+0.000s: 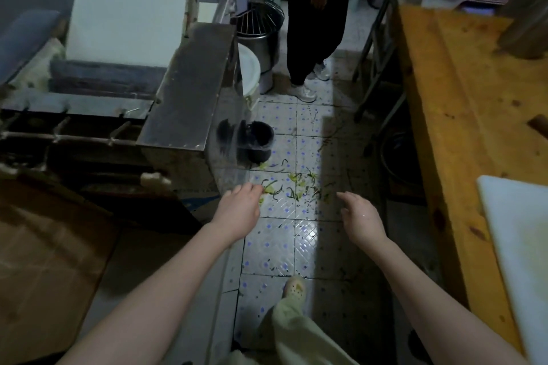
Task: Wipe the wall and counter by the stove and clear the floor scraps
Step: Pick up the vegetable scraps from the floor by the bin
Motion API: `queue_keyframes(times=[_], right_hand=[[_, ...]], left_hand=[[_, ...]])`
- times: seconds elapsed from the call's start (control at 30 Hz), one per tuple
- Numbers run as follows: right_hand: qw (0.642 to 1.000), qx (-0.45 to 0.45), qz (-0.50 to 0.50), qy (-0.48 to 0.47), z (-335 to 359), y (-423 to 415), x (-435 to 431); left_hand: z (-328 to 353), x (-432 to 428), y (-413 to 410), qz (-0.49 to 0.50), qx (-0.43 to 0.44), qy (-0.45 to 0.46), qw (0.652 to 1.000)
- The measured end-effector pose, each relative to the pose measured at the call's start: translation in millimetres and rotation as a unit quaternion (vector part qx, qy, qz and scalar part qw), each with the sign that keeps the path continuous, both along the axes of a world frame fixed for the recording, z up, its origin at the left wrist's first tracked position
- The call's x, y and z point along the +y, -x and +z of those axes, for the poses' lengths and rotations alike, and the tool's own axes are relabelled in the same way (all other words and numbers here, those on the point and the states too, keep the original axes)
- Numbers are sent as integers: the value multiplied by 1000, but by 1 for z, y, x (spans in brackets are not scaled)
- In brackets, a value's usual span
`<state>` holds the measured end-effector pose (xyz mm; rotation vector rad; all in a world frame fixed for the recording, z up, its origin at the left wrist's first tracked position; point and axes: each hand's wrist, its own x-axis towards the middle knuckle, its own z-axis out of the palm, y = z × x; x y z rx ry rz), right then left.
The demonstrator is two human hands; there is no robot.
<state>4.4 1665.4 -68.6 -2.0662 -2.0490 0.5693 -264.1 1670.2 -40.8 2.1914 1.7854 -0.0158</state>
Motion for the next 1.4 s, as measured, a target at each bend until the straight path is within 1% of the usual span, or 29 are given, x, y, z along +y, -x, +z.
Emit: queue_keyframes(times=[0.13,0.3,0.5,0.6,0.7,0.8,0.97,1.07,1.17,1.4], right_hand=[[1000,14,4,8,-3,-16,47],[999,8,19,47,-14,-19,83],[998,0,31,45,-25,-13,138],[998,1,19,53,-31,-8,165],[999,10,2,53,-42,-2,189],[998,9,-10,55,-60,2,212],[998,6,0,56,-116,0,247],[997,-3,13,81,-152,1,260],[996,-2,33,88,-210,-5,277],[997,20,49,62,-365,-14,302]], left_hand=[[-1,42,-21,15,4,5,1000],[-11,78,-32,24,0,25,999],[-28,128,-36,27,-8,44,999],[-40,153,-38,34,-15,66,997],[-55,186,-37,26,-11,62,998],[-75,219,-39,27,-4,78,997],[-135,270,-56,23,2,87,996],[-176,283,-60,26,8,80,996],[-236,297,-59,46,18,60,997],[-398,310,-39,93,51,73,992]])
